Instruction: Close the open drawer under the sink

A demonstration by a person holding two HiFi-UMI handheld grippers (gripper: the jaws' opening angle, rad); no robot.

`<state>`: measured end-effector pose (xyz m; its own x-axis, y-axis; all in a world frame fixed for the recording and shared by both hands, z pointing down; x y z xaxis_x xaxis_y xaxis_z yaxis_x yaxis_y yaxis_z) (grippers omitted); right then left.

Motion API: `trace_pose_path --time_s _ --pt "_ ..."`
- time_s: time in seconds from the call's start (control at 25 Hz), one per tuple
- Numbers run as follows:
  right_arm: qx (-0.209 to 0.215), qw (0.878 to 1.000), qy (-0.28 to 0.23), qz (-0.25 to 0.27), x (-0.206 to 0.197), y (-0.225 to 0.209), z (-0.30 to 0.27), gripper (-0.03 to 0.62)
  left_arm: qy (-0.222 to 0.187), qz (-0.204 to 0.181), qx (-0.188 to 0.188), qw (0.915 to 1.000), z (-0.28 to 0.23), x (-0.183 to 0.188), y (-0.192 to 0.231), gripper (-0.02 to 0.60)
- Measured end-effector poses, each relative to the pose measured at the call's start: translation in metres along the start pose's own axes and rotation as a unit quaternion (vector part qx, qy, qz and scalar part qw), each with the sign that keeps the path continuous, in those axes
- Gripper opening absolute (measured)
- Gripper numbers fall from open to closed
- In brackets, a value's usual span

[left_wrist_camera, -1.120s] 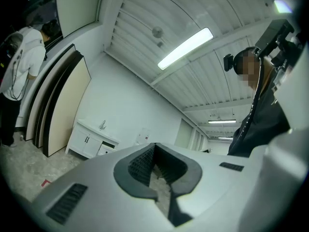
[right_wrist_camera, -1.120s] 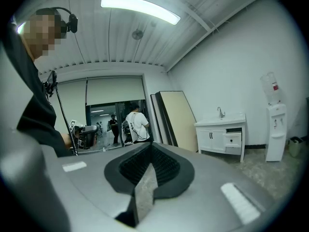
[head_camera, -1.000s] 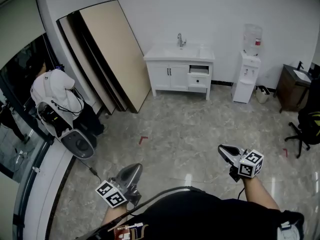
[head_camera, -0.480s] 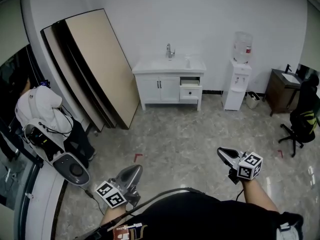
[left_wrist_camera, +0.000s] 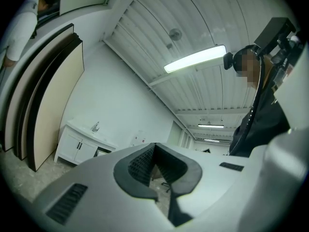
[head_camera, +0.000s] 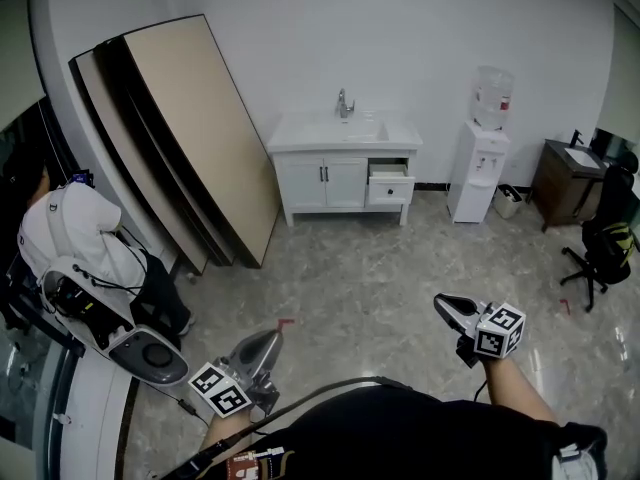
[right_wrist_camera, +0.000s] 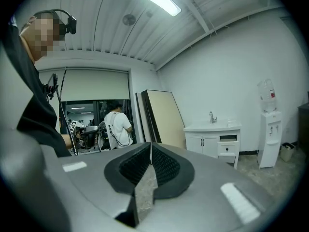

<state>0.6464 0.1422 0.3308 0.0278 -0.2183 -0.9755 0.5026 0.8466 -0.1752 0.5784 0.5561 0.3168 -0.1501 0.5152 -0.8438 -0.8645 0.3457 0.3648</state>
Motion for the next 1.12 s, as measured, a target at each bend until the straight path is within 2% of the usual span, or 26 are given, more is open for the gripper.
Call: trace_pose_path --time_s 0.2,0.48,0.64,0.84,0.96,1.12 --pt "0.008 1.000 0.014 -0.007 -0.009 -0.014 -0.037 0.011 0.000 0.007 0.018 0.9998 -0.004 0.003 0.034 0.000" --pt "0.042 0.999 0.017 -0.027 -0.019 -0.072 -0.093 0.011 -0.003 -0.005 0.048 0.9988 -0.038 -0.004 0.070 0.000" --pt "0.074 0.997 0.012 -0.038 -0.016 -0.122 -0.132 0.011 -0.015 -0.023 0.074 0.9969 -0.072 -0.008 0.086 0.000" --pt "0.111 0.993 0.008 -0.036 0.011 -0.197 -0.172 0.011 -0.030 -0.050 0.104 0.9928 -0.128 -0.012 0.096 0.000" --pt "0.126 0.991 0.000 -0.039 0.024 -0.239 -0.192 0.011 -0.043 -0.050 0.119 0.9907 -0.165 -0.019 0.103 0.000" --pt "0.143 0.989 0.002 -0.037 0.024 -0.279 -0.209 0.011 -0.032 -0.057 0.126 0.9900 -0.204 -0.034 0.109 0.000"
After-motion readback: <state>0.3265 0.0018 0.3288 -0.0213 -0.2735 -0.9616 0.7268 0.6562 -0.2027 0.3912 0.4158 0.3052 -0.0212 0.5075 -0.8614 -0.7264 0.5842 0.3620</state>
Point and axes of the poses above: the fingertips, and each gripper's own axes: z backward along the fingers, y to its left, x out of its top, the point moved 6 cm from there along z, backward along the fingers, and after that the axes turned 15 degrees about -y, right-handed, at the moved point
